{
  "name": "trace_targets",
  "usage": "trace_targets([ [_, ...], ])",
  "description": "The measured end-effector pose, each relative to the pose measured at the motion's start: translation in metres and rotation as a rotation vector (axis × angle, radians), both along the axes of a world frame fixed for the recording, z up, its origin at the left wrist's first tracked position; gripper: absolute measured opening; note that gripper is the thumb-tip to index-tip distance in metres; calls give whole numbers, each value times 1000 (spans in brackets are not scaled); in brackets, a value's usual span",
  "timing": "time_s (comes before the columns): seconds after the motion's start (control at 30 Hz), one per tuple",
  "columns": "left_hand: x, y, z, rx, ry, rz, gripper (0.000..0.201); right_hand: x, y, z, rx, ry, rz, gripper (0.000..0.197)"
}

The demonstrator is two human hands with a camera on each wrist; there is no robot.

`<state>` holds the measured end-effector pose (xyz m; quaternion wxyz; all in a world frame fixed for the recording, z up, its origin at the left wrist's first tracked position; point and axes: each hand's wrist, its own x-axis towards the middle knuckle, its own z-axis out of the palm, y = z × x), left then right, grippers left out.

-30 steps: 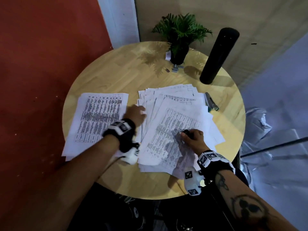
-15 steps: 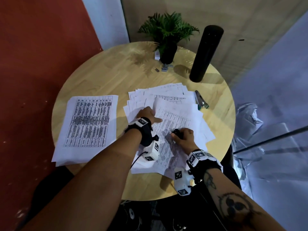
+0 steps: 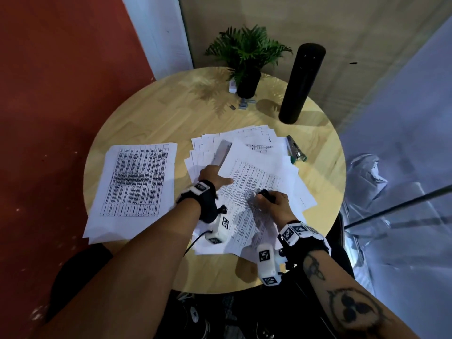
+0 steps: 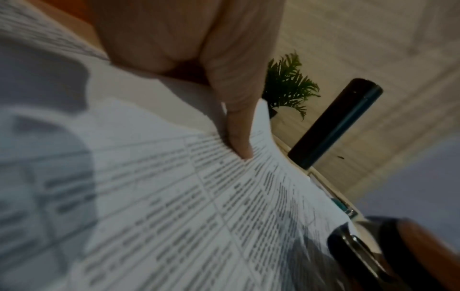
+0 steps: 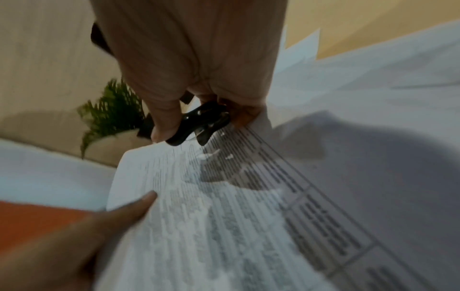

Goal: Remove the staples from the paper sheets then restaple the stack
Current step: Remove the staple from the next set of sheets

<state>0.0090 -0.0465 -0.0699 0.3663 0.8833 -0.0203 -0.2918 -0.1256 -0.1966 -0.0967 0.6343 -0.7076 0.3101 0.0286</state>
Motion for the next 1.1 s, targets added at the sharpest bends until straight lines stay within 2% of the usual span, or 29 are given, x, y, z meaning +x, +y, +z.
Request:
trace_targets([
  [0.03, -7, 4, 2, -85, -48, 28, 45, -2, -3, 5, 28, -10, -32, 46],
  [0.07, -12, 9, 7, -174, -85, 63, 39, -2, -7, 8, 65, -61, -59, 46],
  [0.13, -15, 19, 18, -315, -134, 123, 35, 1, -19, 24, 144, -134, -159, 18],
  [0.17, -15, 25, 25, -381, -140, 142, 33, 4, -26, 36, 181, -152, -200, 11],
  [0.2, -14, 31, 34, -447, -138, 154, 31, 8, -35, 45, 235, -198, -226, 15],
  [0.23, -13, 37, 47, -512, -130, 165, 28, 12, -41, 59, 307, -242, -197, 20],
  [0.27, -11, 42, 58, -576, -114, 175, 27, 16, -47, 73, 380, -288, -144, 33],
  [0.33, -7, 53, 84, -676, -102, 171, 30, 23, -49, 105, 472, -331, 4, 73],
  [0.37, -6, 57, 96, -695, -109, 165, 33, 25, -50, 116, 498, -351, 50, 81],
  [0.53, 0, 76, 144, -730, -209, 106, 36, 33, -39, 171, 527, -508, 205, 60],
  [0.6, 0, 82, 161, -729, -328, 165, 33, 32, -34, 189, 525, -572, 249, 59],
  [0.63, 3, 85, 167, -716, -426, 221, 41, 30, -33, 197, 520, -592, 272, 59],
  [0.7, 8, 90, 186, -729, -580, 309, 74, 25, -30, 212, 518, -622, 305, 59],
  [0.73, 9, 92, 200, -781, -577, 314, 89, 23, -29, 220, 523, -632, 315, 59],
  [0.8, 12, 91, 223, -895, -455, 258, 112, 19, -29, 229, 540, -642, 330, 61],
  [0.87, 11, 88, 247, -966, -405, 162, 120, 15, -30, 236, 553, -639, 337, 63],
  [1.0, 0, 87, 285, -872, -628, 159, 101, 7, -27, 244, 550, -637, 312, 65],
  [1.1, -12, 91, 302, -680, -717, 2, 62, -1, -18, 247, 563, -661, 320, 65],
])
